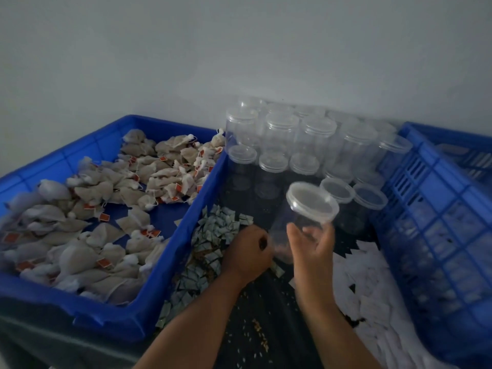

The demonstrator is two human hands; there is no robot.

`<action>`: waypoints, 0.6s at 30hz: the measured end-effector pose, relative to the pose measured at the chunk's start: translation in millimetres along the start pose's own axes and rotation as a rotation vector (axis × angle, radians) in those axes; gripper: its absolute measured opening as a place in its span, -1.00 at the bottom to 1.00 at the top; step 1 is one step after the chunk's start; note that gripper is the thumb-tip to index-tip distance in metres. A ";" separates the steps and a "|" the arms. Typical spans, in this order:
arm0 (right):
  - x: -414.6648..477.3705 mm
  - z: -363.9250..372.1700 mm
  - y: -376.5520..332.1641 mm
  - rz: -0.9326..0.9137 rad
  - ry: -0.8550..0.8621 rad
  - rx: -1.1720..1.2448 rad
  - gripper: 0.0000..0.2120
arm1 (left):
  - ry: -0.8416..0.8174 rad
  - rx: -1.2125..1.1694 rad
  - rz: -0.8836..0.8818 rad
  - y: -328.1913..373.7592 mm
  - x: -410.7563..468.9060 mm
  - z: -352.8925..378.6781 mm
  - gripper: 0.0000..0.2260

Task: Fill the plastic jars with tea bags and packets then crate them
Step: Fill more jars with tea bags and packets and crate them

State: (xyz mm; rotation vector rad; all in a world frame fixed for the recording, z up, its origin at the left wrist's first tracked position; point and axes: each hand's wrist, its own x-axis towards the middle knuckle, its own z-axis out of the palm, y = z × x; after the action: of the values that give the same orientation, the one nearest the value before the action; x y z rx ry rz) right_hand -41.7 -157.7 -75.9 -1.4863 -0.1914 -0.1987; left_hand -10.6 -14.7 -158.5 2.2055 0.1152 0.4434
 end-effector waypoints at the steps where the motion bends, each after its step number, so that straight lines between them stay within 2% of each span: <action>1: -21.7 -13.1 8.7 0.012 0.010 -0.030 -0.47 | -0.003 0.010 -0.024 0.3 1.4 -0.3 -0.79; 3: -57.1 -35.5 25.4 0.035 -0.024 -0.051 -0.47 | -0.008 0.031 -0.048 1.6 4.4 -1.0 -0.81; 6: -76.6 -50.4 29.0 -0.030 -0.057 -0.043 -0.37 | -0.048 -0.012 -0.096 6.7 11.6 -6.1 -0.84; 9: -73.3 -50.0 23.9 -0.032 -0.088 -0.021 -0.51 | -0.093 -0.216 -0.214 18.9 18.6 -20.9 -0.88; 11: -71.6 -48.1 25.9 -0.030 -0.102 -0.050 -0.57 | -0.052 -0.325 -0.236 32.7 21.9 -36.9 -0.90; 13: -71.8 -48.5 32.6 -0.031 -0.124 -0.060 -0.51 | -0.029 -0.309 -0.144 53.3 23.1 -53.7 -0.89; 15: -72.0 -48.4 34.2 -0.022 -0.132 -0.058 -0.51 | -0.103 -0.302 -0.004 82.0 18.4 -69.9 -0.79; 18: -73.7 -47.2 31.9 -0.027 -0.142 -0.073 -0.54 | -0.490 -0.157 0.219 124.7 3.4 -93.2 -0.67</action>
State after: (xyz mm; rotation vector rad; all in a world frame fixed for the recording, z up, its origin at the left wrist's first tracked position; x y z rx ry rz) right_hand -105.0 -201.3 -128.5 -1.5726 -0.3209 -0.1230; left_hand -49.3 -22.6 -7.8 2.1145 -0.4132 0.0178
